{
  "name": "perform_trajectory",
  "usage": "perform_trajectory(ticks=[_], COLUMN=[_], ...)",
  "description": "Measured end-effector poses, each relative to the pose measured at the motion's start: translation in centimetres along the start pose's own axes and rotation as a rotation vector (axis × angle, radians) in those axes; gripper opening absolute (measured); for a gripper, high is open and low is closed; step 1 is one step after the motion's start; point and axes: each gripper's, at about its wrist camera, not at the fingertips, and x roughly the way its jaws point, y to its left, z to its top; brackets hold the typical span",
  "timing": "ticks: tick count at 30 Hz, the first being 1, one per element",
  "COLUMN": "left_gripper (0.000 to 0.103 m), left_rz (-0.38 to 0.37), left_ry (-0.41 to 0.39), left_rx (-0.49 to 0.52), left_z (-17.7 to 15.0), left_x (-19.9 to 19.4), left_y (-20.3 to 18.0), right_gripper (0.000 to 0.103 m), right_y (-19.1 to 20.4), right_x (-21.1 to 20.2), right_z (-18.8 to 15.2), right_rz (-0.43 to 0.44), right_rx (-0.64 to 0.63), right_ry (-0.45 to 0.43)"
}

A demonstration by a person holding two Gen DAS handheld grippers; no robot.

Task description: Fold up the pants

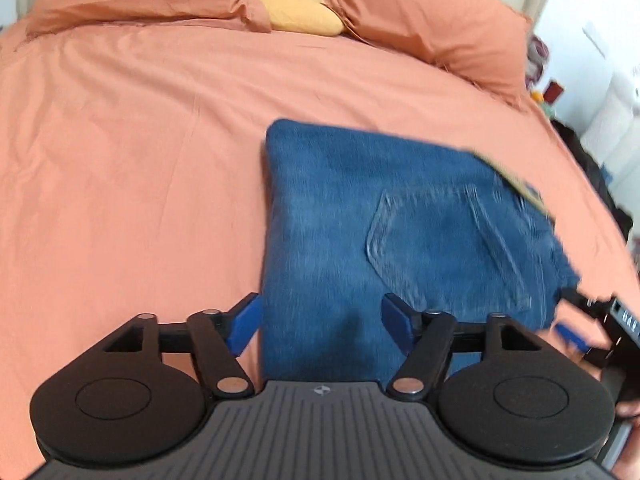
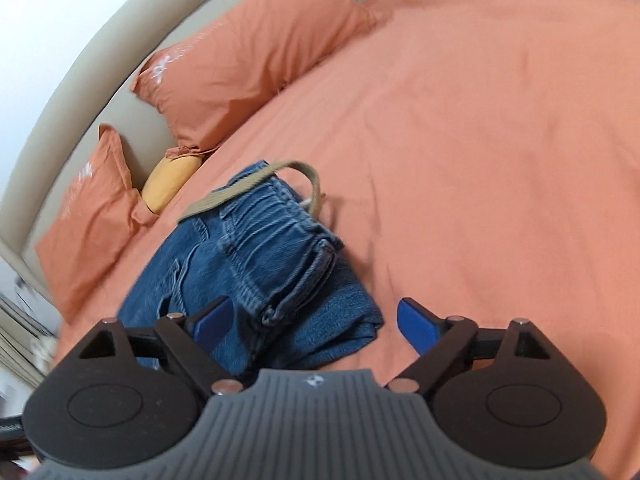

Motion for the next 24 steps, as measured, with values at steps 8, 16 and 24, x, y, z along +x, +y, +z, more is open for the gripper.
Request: perform_trajectory(ticks=[8,16,24], left_gripper=[0.081,0.084,0.064], left_rz=[-0.023,-0.122,-0.156], left_ry=[0.039,0.086,0.108], left_rx=[-0.054,-0.169,-0.139], left_z=[3.4,4.6,4.9], left_x=[4.2,8.5,9.4], left_y=[1.2,3.7,3.5], right_gripper=[0.085,0.087,0.064], right_y=[-2.0,-1.9,-2.5], right_x=[2.5,3.8,4.7], right_z=[0.9,1.3,1.9], right_rz=[0.092,0.114,0.158], right_rx=[0.126,0.079,0.096], right_ry=[0.04,0.049,0.095])
